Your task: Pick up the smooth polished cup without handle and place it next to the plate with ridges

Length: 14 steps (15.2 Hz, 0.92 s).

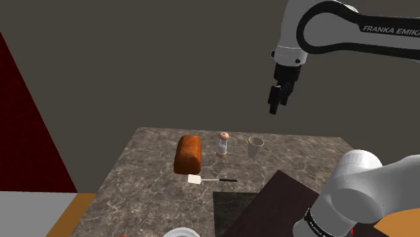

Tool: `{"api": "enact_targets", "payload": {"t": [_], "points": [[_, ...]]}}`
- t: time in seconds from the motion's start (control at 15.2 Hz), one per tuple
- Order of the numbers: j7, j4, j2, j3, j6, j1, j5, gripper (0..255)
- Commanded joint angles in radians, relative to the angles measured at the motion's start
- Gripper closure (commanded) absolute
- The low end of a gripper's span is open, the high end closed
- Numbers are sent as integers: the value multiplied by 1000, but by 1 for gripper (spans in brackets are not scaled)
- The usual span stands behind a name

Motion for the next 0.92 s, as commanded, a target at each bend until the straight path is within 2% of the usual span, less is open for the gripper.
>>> {"api": "enact_targets", "payload": {"t": [0.0,0.46,0.86], "points": [[0,0,0,0,0,0,0,0],[-29,-153,70,-74,246,-37,-70,0],[-49,-232,196,-143,473,-73,-129,0]]}}
